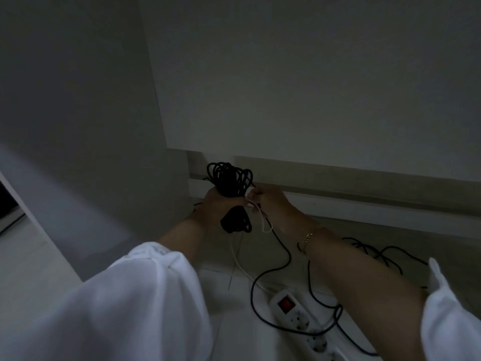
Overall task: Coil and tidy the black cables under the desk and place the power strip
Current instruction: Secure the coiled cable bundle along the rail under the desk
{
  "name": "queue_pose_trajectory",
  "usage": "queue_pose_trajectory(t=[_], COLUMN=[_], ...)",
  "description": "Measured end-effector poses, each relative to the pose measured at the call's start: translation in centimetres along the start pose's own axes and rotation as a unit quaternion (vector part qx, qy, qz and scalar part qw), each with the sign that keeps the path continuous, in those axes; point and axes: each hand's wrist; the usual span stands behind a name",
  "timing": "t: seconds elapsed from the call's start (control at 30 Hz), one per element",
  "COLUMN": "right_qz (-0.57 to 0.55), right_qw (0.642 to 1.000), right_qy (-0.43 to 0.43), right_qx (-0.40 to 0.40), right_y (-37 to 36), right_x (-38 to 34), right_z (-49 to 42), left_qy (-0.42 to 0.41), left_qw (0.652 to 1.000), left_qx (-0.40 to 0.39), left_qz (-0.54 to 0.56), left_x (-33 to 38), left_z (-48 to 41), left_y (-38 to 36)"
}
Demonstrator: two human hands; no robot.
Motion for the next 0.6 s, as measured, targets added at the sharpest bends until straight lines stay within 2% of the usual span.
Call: queue_pose_trajectory(t=[0.07,0.13,0.27,0.4,0.6], right_qz=[-0.013,-0.012,0.107,0.135,0.146], right_qw=[1.000,1.000,0.989,0.981,0.980], right_qy=[-0.021,-0.002,0.075,0.102,0.106], right_qx=[-0.002,0.019,0.064,0.092,0.081], right_y=[0.01,-0.14,-0.30,-0.09,0.27], right_x=[-0.39,-0.37,-0.03,-0.03,-0.38], right_z=[-0.03,-0.22,-0.72,-0.78,-0.71], left_qy=[-0.005,-0.002,-0.001,0.003,0.013], left_qw=[1.000,1.000,0.999,0.997,0.997], left_qx=[0.002,0.011,0.050,0.068,0.073], left_qz=[-0.004,0.005,0.015,0.020,0.017], left_x=[0.19,0.34,0.63,0.77,0.64], left_z=[0.05,0.05,-0.22,-0.26,-0.54], left_y=[-0.16,-0.31,-0.61,-0.51,-0.06])
Point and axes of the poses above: each hand's wrist, its own z-axis away from the middle knuckle, its own y-axis out of the back of the hand, x = y × z, and after that the axes turned 8 degrees about -z, right-handed
